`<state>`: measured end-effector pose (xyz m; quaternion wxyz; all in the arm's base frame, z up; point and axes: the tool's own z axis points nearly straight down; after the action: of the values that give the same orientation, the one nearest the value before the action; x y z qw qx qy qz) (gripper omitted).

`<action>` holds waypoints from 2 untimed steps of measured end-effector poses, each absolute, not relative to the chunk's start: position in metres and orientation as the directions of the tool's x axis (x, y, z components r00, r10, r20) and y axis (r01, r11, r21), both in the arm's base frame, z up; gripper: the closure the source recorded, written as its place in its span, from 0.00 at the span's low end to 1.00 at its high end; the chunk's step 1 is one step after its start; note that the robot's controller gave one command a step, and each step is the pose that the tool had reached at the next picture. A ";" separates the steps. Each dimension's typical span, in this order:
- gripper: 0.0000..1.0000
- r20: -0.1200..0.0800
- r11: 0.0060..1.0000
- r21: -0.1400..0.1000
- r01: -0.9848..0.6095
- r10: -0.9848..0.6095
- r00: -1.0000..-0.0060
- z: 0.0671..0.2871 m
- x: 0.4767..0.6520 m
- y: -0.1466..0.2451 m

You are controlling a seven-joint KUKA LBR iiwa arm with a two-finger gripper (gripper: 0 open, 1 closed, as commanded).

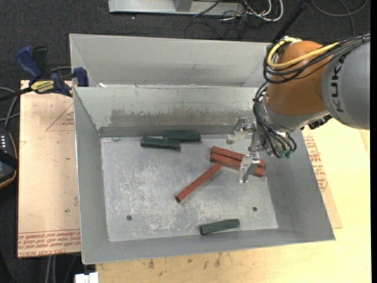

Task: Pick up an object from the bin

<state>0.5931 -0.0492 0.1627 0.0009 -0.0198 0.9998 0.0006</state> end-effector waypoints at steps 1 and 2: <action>1.00 -0.045 0.997 0.006 0.080 0.080 -0.996 0.086 0.610 -0.060; 1.00 -0.045 0.997 0.006 0.080 0.080 -0.996 0.086 0.610 -0.060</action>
Offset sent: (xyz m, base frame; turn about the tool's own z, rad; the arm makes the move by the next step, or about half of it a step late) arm 0.0000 0.0000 0.0000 0.0000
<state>0.6101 -0.0600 0.0863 0.0224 0.0400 0.9989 0.0021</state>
